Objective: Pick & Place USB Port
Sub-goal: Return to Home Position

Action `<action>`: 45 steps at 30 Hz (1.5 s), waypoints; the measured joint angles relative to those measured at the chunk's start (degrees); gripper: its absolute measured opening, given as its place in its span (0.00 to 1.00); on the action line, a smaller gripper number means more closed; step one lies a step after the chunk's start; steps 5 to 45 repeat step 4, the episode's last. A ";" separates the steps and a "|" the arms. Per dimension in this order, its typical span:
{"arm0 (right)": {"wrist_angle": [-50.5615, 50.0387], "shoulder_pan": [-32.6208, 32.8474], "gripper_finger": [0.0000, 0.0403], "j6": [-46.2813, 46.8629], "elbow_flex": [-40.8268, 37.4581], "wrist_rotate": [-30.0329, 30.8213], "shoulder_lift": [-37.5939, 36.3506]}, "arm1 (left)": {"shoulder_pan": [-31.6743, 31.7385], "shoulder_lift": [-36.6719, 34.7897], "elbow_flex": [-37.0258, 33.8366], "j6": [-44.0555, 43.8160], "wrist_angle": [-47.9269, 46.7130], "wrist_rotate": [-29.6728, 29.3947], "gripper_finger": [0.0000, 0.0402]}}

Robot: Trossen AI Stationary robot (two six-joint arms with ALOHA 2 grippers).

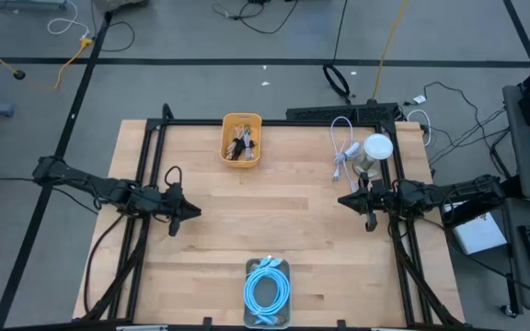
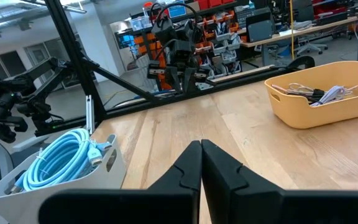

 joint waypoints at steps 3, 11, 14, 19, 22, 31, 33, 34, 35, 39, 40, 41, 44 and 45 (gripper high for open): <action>0.00 -0.02 0.01 0.00 0.00 0.02 0.00 | 0.01 0.00 0.00 0.01 0.01 0.00 0.17; 0.00 0.00 0.01 0.00 0.00 0.02 0.00 | 0.00 0.00 0.00 0.01 0.02 0.00 0.17; 0.00 0.00 0.01 0.00 0.00 0.02 0.00 | 0.00 0.00 0.00 0.01 0.02 0.00 0.17; 0.00 0.00 0.01 0.00 0.00 0.02 0.00 | 0.00 0.00 0.00 0.01 0.02 0.00 0.17; 0.00 0.00 0.01 0.00 0.00 0.02 0.00 | 0.00 0.00 0.00 0.01 0.02 0.00 0.17; 0.00 0.00 0.01 0.00 0.00 0.02 0.00 | 0.00 0.00 0.00 0.01 0.02 0.00 0.17; 0.00 0.00 0.01 0.00 0.00 0.02 0.00 | 0.00 0.00 0.00 0.01 0.02 0.00 0.17; 0.00 0.00 0.01 0.00 0.00 0.02 0.00 | 0.00 0.00 0.00 0.01 0.02 0.00 0.17; 0.00 0.00 0.01 0.00 0.00 0.02 0.00 | 0.00 0.00 0.00 0.01 0.02 0.00 0.17; 0.00 0.00 0.01 0.00 0.00 0.02 0.00 | 0.00 0.00 0.00 0.01 0.02 0.00 0.17; 0.00 0.00 0.01 0.00 0.00 0.02 0.00 | 0.00 0.00 0.00 0.01 0.02 0.00 0.17; 0.00 0.00 0.01 0.00 0.00 0.02 0.00 | 0.00 0.00 0.00 0.01 0.02 0.00 0.17; 0.00 0.00 0.01 0.00 0.00 0.02 0.00 | 0.00 0.00 0.00 0.01 0.02 0.00 0.17; 0.00 0.00 0.01 0.00 0.00 0.02 0.00 | 0.00 0.00 0.00 0.01 0.02 0.00 0.17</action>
